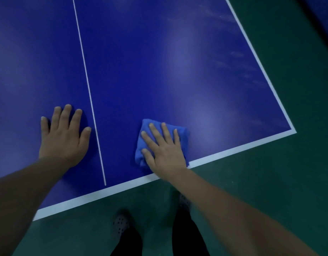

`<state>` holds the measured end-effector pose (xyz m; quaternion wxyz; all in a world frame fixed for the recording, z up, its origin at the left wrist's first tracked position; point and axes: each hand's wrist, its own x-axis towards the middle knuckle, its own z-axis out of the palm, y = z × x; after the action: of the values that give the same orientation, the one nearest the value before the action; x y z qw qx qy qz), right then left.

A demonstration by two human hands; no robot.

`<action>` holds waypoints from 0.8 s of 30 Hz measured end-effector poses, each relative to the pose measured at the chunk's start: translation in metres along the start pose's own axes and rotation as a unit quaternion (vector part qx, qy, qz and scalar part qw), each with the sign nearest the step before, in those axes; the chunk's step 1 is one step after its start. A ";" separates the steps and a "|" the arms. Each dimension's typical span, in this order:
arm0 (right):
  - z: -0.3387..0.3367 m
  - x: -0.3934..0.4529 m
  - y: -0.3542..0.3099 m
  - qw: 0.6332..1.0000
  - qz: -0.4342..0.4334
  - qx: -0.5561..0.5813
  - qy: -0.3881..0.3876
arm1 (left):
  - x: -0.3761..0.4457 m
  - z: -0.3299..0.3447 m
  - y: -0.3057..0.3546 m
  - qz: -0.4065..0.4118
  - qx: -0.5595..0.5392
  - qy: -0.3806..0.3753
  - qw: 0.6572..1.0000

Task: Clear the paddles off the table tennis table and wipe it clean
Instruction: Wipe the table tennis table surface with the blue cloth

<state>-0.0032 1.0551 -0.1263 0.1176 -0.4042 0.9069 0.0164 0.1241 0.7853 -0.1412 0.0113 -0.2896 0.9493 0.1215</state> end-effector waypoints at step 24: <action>-0.049 0.058 0.432 0.931 0.354 0.080 0.046 | -0.046 0.086 0.365 -0.008 -0.004 0.017 1.000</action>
<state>-0.3690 1.2976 -0.1202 0.0946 -0.0466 0.9938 -0.0344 -0.0437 1.1233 -0.1385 -0.0047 -0.2993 0.9466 0.1199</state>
